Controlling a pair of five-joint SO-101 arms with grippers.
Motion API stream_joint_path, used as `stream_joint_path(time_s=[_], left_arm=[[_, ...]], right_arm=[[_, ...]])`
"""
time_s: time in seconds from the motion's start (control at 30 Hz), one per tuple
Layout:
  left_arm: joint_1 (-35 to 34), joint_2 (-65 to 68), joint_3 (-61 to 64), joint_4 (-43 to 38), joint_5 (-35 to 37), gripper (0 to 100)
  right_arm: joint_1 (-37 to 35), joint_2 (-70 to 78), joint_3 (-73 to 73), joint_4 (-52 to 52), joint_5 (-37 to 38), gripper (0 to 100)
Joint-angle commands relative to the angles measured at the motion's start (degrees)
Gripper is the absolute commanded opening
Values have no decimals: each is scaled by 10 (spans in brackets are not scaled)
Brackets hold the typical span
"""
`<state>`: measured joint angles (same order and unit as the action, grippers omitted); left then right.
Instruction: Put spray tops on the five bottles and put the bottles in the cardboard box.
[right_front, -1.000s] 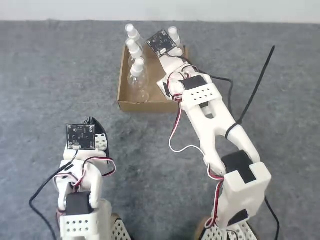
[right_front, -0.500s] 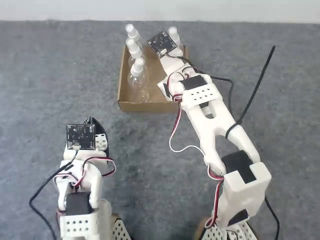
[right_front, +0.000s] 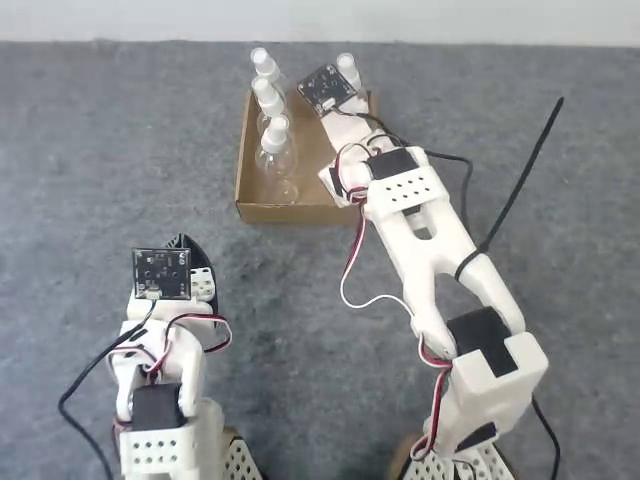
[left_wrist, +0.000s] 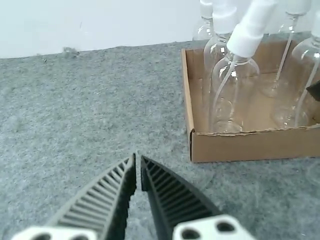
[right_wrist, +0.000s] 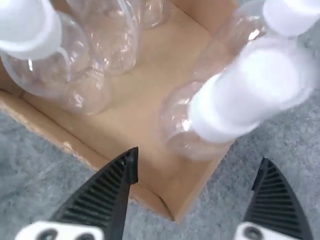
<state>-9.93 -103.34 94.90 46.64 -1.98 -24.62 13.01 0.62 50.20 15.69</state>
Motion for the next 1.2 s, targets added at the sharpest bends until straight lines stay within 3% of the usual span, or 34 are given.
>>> stream_joint_path(time_s=[0.0, 0.1, 0.33, 0.6, 0.77, 1.17], left_arm=[[-2, -11, -7, -18, -6, 13], [-1, -11, -7, -18, -6, 13], [3, -11, -7, -18, -6, 13], [3, -11, -7, -18, -6, 13], [3, -11, -7, -18, -6, 13], [3, -11, -7, -18, -6, 13]], right_arm=[[3, -64, -29, 22, -7, 307], [3, -84, -29, 46, -7, 294], [3, -123, -28, 88, -7, 151], [3, -162, -27, 170, -8, 134], [7, -203, -27, 196, -8, 1], [7, -301, -27, 320, -14, 16]])
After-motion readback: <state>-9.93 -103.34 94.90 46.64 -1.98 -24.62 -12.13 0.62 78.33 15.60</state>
